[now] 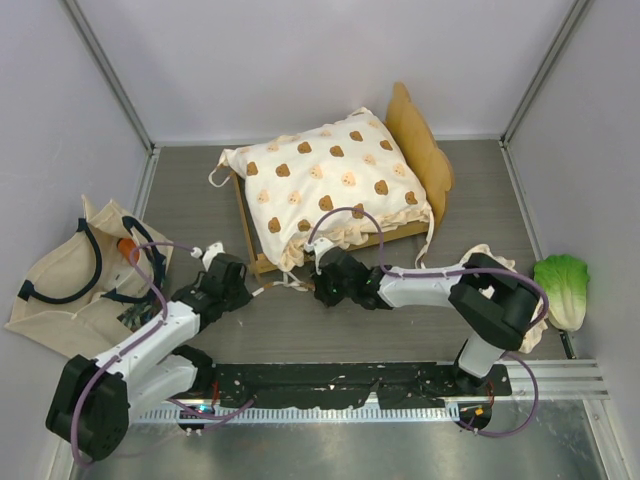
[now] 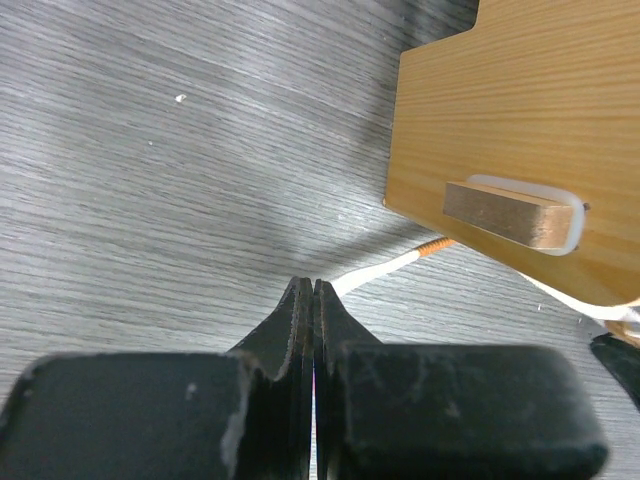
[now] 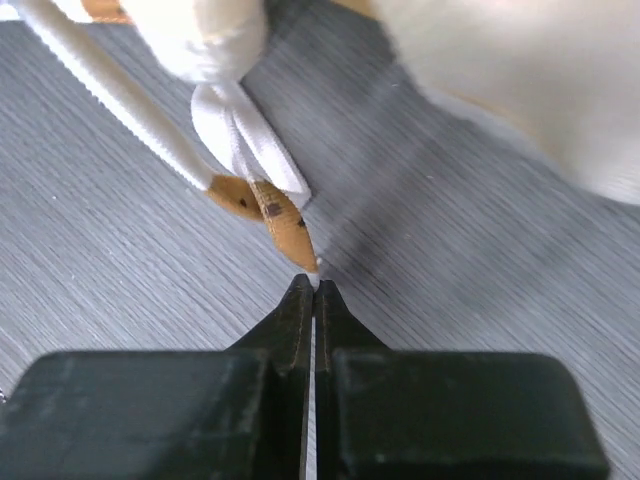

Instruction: Set up the pet bed

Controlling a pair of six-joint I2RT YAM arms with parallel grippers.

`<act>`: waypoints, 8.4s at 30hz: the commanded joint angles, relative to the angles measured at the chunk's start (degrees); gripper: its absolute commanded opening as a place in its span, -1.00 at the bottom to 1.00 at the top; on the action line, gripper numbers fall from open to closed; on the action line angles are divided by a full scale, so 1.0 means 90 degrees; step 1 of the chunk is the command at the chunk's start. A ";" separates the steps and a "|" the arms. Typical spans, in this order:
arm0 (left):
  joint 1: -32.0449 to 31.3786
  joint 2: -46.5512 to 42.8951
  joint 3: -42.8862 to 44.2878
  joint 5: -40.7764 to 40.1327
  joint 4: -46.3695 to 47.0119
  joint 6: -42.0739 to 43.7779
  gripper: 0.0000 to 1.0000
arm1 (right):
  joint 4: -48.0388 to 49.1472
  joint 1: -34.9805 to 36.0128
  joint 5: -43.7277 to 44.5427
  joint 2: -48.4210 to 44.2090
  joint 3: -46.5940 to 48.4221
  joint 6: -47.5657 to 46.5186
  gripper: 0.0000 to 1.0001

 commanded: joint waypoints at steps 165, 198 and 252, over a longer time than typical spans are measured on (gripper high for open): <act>0.5137 0.0097 0.2890 0.2666 -0.0627 0.3183 -1.00 | -0.0686 -0.0396 0.1743 -0.0884 -0.0393 0.2896 -0.99; 0.5343 0.0908 0.3595 0.4706 -0.0373 0.2871 -1.00 | -0.0974 0.1226 0.1493 0.0483 0.0426 0.2137 -0.99; -0.0927 0.0263 0.4170 0.2042 -0.0169 0.3124 0.99 | -0.3899 -0.5396 -0.0327 -0.2005 0.3357 -0.0748 -0.92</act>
